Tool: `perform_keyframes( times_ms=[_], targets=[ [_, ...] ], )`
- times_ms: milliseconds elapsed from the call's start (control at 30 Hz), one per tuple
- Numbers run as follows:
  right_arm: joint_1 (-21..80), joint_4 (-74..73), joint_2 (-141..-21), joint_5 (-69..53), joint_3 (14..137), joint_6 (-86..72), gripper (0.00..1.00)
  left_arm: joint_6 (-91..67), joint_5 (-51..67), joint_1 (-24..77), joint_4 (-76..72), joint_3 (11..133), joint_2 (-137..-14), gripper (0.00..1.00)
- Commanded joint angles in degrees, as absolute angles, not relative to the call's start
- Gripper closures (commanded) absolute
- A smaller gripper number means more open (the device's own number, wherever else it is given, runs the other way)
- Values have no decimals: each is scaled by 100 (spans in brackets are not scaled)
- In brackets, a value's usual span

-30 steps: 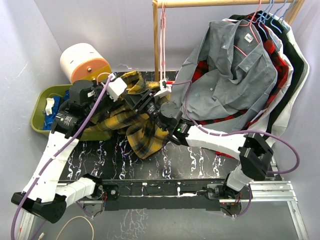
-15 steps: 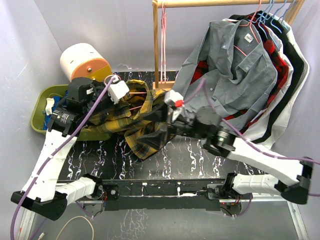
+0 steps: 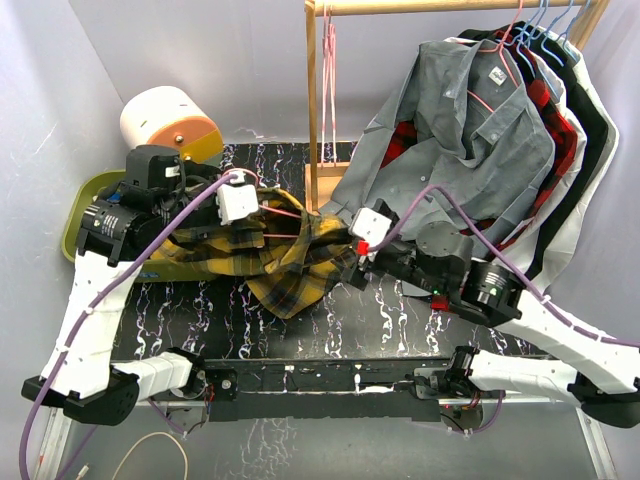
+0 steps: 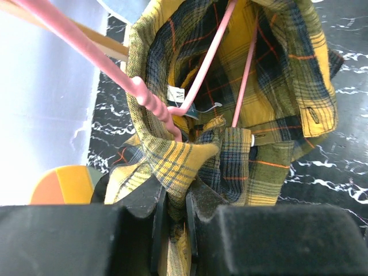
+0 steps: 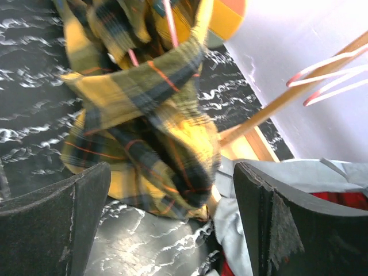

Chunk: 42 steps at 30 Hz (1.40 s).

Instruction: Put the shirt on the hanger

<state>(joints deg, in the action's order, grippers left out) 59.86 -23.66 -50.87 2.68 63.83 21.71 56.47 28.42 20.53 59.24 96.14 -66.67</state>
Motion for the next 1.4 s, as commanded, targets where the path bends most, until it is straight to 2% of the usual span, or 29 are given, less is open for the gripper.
perform_keyframes(
  times_ms=[0,33,100,267,533,633,700,767,833,867,933,1067,1133,1200,1267,1367],
  targets=[
    [5951,-2072,-5145,950,6356,2951,20,6064,3641,2081,6502,9934,-6712,100],
    [5935,-1977,-5177,899,6373,2948,29,6071,3658,2077,6504,9946,-6715,100],
    [5837,-1998,-5323,588,6465,2877,36,6092,3688,2084,6532,9981,-6726,100],
    [5263,-2347,-5835,-969,6916,2519,40,6124,3748,2077,6556,10020,-6753,100],
    [4579,-2043,-6321,-1942,6922,2406,43,6291,3963,2077,6731,10055,-6810,100],
    [4412,-2021,-6562,-2385,7056,2331,55,6293,3976,2077,6717,10071,-6838,100],
    [4392,-1948,-6708,-2563,7082,2297,71,6272,4002,2083,6700,10100,-6862,100],
    [4387,-1904,-6805,-2759,7107,2211,78,6218,4010,2079,6649,10100,-6888,100],
    [4388,-1809,-6859,-2914,7116,2054,90,6169,4031,2075,6622,10114,-6926,100],
    [4388,-1693,-6853,-2966,7088,1950,92,6143,4052,2079,6608,10120,-6945,100],
    [4391,-1395,-6817,-3077,7003,1737,91,6093,4116,2074,6601,10132,-6989,100],
    [4390,-966,-6767,-3271,6966,1282,67,6069,4163,2076,6579,10110,-7051,100],
    [4390,-854,-6765,-3352,6938,1138,62,6049,4138,2079,6559,10107,-7068,100],
    [4397,-840,-6794,-3366,6909,1091,61,6038,4132,2079,6541,10107,-7082,100],
    [4390,-866,-6840,-3331,6880,1094,66,6024,4131,2074,6533,10107,-7085,100],
    [4386,-934,-6860,-3213,6799,1185,66,6007,4128,2073,6517,10102,-7089,100]
  ],
)
